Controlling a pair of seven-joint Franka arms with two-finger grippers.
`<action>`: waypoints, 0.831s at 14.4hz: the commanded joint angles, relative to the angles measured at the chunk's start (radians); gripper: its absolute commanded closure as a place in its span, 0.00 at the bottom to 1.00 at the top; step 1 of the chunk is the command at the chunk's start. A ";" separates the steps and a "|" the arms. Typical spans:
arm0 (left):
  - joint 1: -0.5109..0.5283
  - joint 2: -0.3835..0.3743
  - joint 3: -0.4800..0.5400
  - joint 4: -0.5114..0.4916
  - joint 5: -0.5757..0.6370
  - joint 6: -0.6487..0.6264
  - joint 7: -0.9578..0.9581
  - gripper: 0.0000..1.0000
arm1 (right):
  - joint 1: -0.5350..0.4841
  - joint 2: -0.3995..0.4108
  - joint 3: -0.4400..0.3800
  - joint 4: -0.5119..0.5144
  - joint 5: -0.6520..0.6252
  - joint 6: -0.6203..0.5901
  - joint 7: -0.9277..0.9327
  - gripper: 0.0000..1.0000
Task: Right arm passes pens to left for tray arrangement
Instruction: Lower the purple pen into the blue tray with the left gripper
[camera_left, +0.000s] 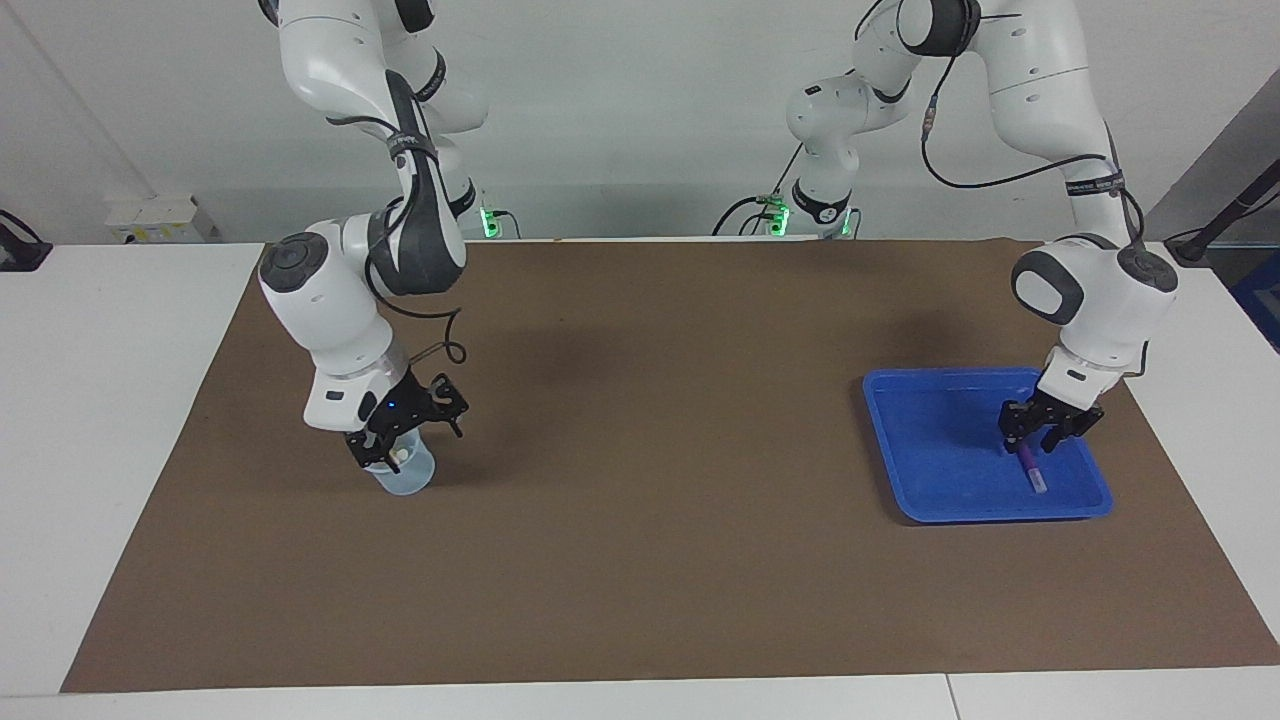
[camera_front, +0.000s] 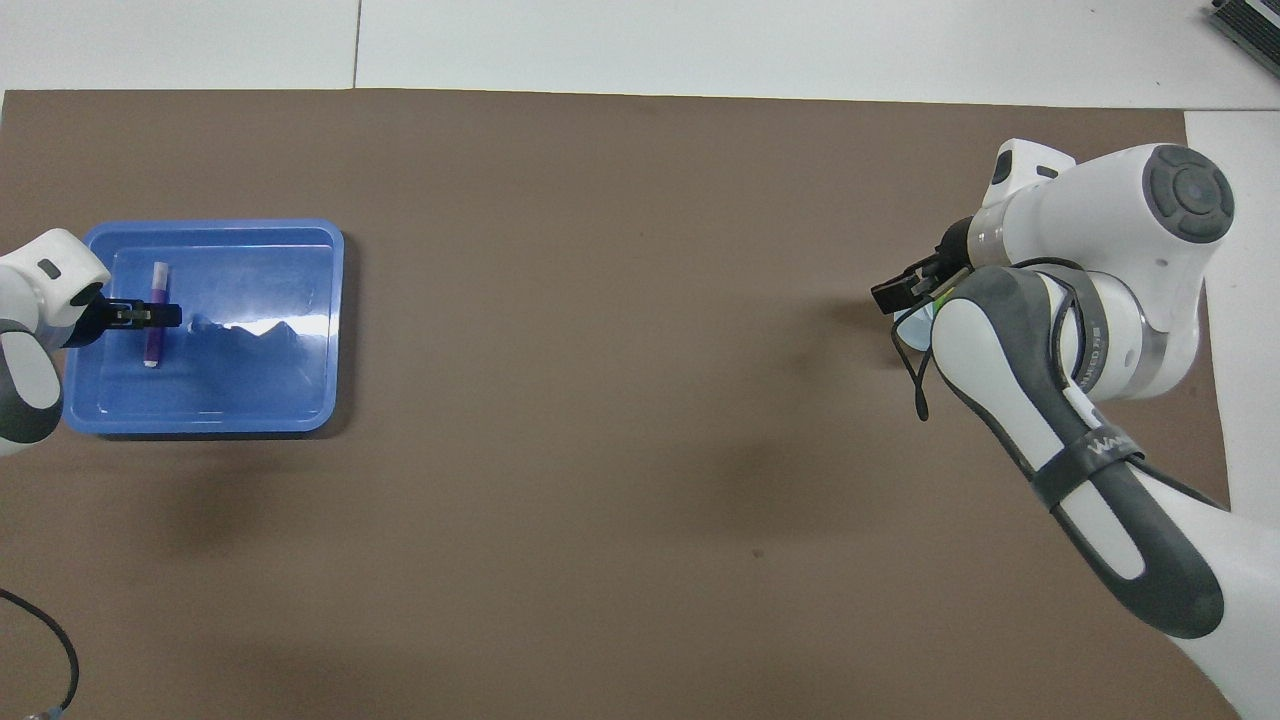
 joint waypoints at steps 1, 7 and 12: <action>0.009 0.013 -0.007 0.029 0.016 -0.021 -0.001 0.03 | -0.005 -0.016 0.007 -0.008 0.016 -0.015 0.008 0.00; -0.021 0.007 -0.006 0.185 0.012 -0.257 -0.045 0.01 | -0.003 -0.019 0.008 -0.018 0.018 -0.012 0.011 0.00; -0.098 -0.021 -0.001 0.358 0.025 -0.578 -0.194 0.01 | -0.006 -0.021 0.008 -0.026 0.018 -0.006 0.023 0.00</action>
